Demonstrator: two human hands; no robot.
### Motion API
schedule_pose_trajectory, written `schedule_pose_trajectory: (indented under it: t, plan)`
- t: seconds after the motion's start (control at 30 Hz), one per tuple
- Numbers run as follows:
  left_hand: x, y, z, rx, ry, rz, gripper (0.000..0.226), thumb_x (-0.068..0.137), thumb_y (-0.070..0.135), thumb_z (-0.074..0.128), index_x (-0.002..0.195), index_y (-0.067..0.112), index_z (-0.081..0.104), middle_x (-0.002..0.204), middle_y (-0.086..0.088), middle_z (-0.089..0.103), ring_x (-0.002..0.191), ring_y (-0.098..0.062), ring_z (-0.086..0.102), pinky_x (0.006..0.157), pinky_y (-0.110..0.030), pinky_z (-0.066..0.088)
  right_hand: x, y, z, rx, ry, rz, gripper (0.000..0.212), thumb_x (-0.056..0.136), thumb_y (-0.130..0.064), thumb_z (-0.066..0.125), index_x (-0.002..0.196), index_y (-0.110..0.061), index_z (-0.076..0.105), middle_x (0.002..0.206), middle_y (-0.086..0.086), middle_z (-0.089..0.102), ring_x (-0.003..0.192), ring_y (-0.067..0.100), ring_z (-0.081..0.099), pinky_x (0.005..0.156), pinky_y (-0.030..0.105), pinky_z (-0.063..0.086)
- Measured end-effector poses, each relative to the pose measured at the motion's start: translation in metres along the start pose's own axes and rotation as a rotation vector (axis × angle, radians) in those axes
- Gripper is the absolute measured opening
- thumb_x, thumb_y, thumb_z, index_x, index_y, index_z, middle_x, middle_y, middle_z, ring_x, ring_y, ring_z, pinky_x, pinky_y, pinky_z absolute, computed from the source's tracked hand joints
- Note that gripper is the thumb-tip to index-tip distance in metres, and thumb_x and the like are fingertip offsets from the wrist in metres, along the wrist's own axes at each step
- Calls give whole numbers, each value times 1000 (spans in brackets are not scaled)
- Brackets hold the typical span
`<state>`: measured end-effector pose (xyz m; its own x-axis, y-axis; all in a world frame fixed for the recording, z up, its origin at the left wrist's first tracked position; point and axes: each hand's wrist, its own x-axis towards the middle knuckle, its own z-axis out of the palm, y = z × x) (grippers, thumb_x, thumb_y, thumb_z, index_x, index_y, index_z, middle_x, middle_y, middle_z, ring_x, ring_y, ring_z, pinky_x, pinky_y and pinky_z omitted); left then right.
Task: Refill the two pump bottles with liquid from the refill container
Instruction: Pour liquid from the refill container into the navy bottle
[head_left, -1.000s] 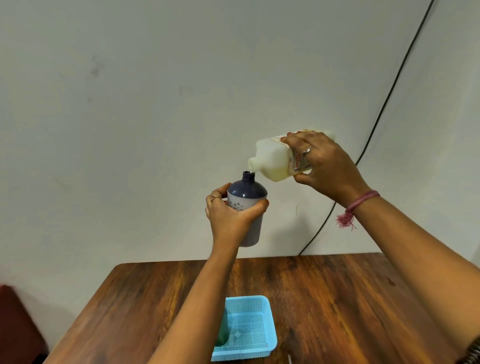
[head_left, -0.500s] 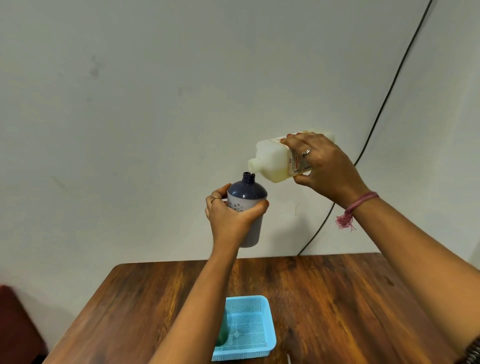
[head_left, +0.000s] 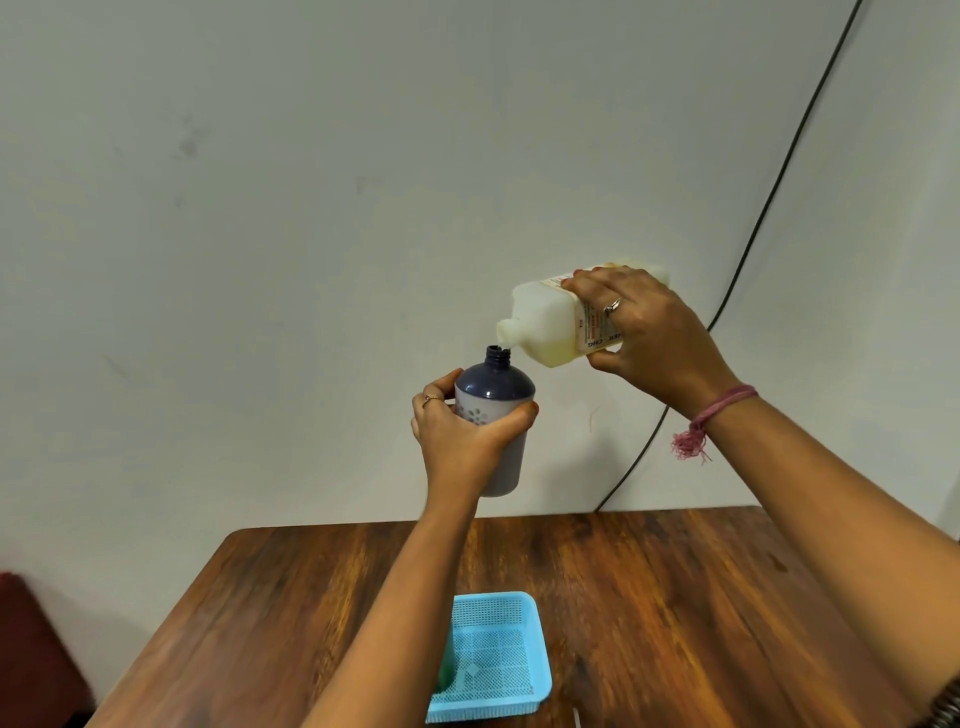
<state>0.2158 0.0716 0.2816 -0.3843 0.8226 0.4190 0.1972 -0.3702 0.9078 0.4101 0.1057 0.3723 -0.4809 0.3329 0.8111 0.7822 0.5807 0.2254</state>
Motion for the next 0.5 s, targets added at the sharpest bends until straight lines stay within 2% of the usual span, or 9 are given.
schedule_pose_trajectory:
  t: [0.5]
  plan:
    - [-1,-2,2,5,-5,-6,92,35,61,75,116,33,40,124,1,49,116,-23,51,92,-43,55,-2,0,0,-7,-11,0,74,61,-8,85,129,-6,54,124,17,60,113,37,56,98,47,43]
